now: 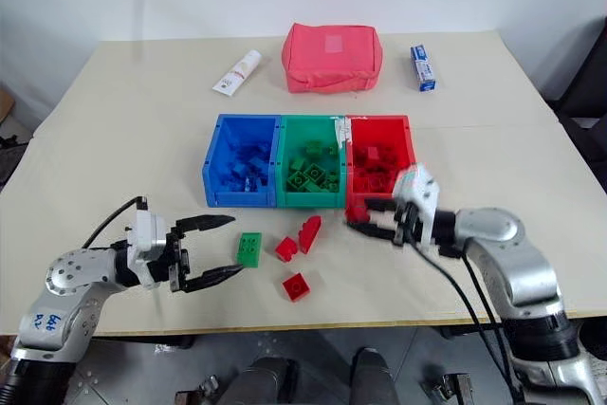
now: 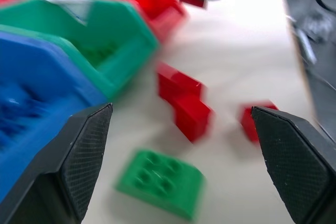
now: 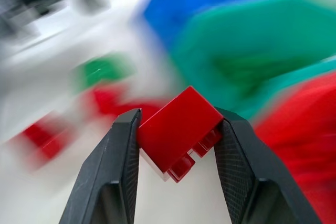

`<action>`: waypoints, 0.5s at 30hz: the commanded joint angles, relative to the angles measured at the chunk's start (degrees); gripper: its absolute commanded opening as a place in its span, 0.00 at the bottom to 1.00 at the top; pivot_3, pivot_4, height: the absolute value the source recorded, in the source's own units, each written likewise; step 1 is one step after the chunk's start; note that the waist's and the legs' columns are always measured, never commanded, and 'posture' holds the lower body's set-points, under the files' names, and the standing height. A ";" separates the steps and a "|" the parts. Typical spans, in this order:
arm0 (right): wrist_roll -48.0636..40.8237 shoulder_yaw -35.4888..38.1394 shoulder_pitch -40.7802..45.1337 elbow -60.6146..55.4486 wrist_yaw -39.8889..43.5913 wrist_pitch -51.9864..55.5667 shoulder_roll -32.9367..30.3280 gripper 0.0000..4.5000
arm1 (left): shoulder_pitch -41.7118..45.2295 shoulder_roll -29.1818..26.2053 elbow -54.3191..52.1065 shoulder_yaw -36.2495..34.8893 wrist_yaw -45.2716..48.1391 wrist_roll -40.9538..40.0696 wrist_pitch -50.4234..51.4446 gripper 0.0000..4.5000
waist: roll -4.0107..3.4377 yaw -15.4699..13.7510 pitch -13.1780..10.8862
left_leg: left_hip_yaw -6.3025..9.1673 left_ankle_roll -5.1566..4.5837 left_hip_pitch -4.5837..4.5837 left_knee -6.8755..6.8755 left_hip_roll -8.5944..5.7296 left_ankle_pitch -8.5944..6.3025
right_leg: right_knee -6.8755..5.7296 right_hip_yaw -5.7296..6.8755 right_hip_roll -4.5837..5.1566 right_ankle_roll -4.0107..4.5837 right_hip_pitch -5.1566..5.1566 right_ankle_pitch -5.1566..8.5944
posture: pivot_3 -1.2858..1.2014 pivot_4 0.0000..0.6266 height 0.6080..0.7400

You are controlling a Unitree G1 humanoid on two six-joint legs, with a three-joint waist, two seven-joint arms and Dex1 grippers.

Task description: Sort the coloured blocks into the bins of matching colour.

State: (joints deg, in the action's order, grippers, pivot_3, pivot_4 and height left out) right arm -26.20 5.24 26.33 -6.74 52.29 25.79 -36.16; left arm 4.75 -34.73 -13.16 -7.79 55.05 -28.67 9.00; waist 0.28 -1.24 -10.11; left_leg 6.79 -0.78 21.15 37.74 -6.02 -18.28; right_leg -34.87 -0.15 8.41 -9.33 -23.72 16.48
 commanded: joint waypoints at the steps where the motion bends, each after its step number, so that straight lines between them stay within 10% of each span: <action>1: 4.27 2.18 7.26 9.08 -7.66 -3.37 1.74 0.36 | 1.72 0.99 -1.66 -0.87 -2.96 -0.96 1.42 1.00 | 0.00 0.15 0.00 | -0.03 0.00 0.00 0.01 -0.01 0.00 | -0.03 -0.01 0.00 0.00 -0.01 0.00 | 0.52 0.24 1.00; 8: 7.45 0.53 15.46 20.98 -9.44 -5.05 4.44 0.36 | 2.40 1.85 -1.86 -0.23 -4.06 -0.51 2.04 1.00 | 0.00 1.13 0.00 | -0.03 0.03 0.10 -0.18 0.04 0.00 | -0.14 -0.02 -0.04 0.05 -0.16 0.03 | 0.52 0.24 1.00; 15: 3.91 2.75 9.91 15.06 -1.62 -7.01 1.67 0.98 | 2.38 1.95 -0.43 -1.32 -3.52 -1.08 1.94 1.00 | -0.01 1.23 0.00 | -0.01 -0.02 0.16 -0.24 0.01 -0.03 | -0.08 0.00 -0.02 0.05 -0.19 0.02 | 0.52 0.24 1.00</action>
State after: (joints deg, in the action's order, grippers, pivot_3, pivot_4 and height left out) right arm -20.58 5.58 36.89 11.23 48.57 20.54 -33.10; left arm 6.83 -32.60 -12.90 -8.02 51.23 -28.96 11.79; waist 0.28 -0.01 -10.12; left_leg 6.79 -0.80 21.31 37.51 -6.01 -18.32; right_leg -34.94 -0.13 8.39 -9.28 -23.89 16.51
